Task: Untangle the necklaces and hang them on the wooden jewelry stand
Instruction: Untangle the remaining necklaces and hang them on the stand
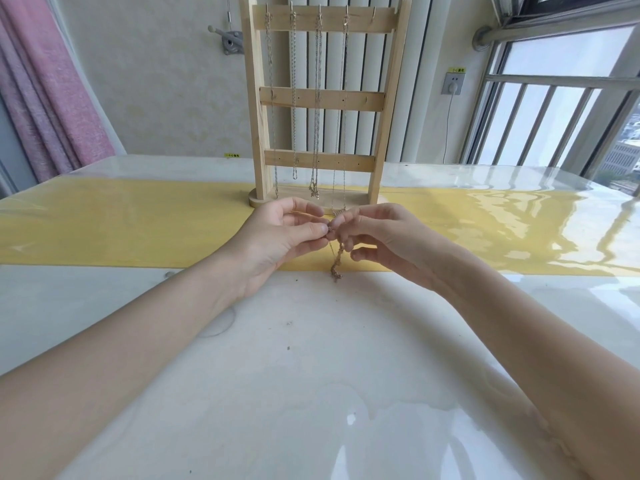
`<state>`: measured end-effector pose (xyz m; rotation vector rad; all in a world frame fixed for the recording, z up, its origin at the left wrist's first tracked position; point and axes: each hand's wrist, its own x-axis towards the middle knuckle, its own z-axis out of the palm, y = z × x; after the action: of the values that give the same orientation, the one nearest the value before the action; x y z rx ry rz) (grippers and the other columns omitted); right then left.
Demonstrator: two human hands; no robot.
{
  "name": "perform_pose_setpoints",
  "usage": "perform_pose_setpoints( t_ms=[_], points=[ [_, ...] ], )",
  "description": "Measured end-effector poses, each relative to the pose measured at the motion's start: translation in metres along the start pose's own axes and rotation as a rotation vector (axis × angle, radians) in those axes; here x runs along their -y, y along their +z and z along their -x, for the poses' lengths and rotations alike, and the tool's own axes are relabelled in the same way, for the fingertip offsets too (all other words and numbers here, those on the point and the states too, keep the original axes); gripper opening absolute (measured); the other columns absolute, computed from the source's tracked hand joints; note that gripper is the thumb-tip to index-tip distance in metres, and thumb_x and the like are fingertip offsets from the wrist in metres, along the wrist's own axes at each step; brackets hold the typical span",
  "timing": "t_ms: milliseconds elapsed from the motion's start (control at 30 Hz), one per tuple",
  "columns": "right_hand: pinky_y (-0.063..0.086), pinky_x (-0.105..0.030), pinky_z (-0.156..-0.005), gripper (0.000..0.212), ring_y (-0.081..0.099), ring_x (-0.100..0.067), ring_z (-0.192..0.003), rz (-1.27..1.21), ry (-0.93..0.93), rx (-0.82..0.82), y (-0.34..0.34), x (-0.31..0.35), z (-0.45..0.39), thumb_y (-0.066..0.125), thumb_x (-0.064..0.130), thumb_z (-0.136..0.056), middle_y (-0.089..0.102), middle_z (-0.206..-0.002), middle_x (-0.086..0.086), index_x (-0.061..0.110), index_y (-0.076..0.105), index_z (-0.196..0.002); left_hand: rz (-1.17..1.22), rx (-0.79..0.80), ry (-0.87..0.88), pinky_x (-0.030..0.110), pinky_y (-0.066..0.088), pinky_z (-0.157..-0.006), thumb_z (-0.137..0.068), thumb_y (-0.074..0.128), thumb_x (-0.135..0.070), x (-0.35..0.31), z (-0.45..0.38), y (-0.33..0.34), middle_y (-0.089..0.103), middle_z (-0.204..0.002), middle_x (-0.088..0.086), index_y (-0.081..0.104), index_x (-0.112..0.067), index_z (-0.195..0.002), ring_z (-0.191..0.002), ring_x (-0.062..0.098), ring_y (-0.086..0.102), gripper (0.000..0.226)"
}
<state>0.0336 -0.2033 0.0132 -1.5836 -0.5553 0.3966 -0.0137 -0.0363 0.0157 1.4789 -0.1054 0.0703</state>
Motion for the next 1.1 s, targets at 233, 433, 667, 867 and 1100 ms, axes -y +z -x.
perform_pose_setpoints(
  t_ms=[233,433,667,867,1100],
  points=[
    [0.044,-0.020,-0.061,0.014,0.050,-0.014,-0.069,0.225,-0.093,-0.090,0.005,0.000,0.000,0.066,0.004,-0.086,0.065,-0.070,-0.003,0.007,0.068,-0.073,-0.248,-0.044,0.135,0.016,0.055,-0.068,-0.084,0.063,0.004,0.003,0.002,0.001,0.060,-0.086,0.003,0.057,-0.013,-0.085,-0.063,0.009,0.067,0.018],
    [0.043,-0.021,-0.061,0.016,0.046,-0.014,-0.064,0.263,-0.007,-0.057,0.005,-0.002,0.000,0.059,0.008,-0.091,0.050,-0.069,-0.004,0.003,0.063,-0.077,-0.378,0.003,0.156,0.014,0.050,-0.061,-0.083,0.066,0.001,0.005,0.001,0.000,0.066,-0.075,0.003,0.056,-0.012,-0.084,-0.061,0.005,0.066,0.017],
    [0.044,-0.025,-0.068,0.023,0.045,-0.016,-0.070,0.315,0.050,0.049,0.009,0.001,0.003,0.050,0.011,-0.097,0.043,-0.073,-0.003,0.005,0.054,-0.075,-0.343,-0.030,0.077,0.015,0.049,-0.055,-0.084,0.065,0.001,0.005,0.000,0.000,0.064,-0.063,-0.002,0.054,-0.012,-0.078,-0.056,0.006,0.062,0.018],
    [0.042,-0.023,-0.064,0.017,0.044,-0.013,-0.066,0.250,-0.038,0.055,0.012,0.005,0.003,0.047,0.006,-0.097,0.041,-0.071,-0.003,0.004,0.053,-0.081,0.187,0.089,-0.319,0.013,0.045,-0.048,-0.087,0.056,0.000,0.000,-0.003,-0.004,0.057,-0.065,0.006,0.055,-0.005,-0.075,-0.051,0.007,0.054,0.013],
    [0.042,-0.023,-0.065,0.018,0.044,-0.012,-0.064,0.234,-0.037,0.031,0.011,0.000,0.001,0.046,0.005,-0.098,0.041,-0.071,-0.002,0.005,0.051,-0.081,0.023,0.152,-0.296,0.012,0.046,-0.048,-0.087,0.056,0.000,-0.001,-0.002,-0.004,0.058,-0.063,0.001,0.060,-0.006,-0.084,-0.051,0.005,0.054,0.008]
  ],
)
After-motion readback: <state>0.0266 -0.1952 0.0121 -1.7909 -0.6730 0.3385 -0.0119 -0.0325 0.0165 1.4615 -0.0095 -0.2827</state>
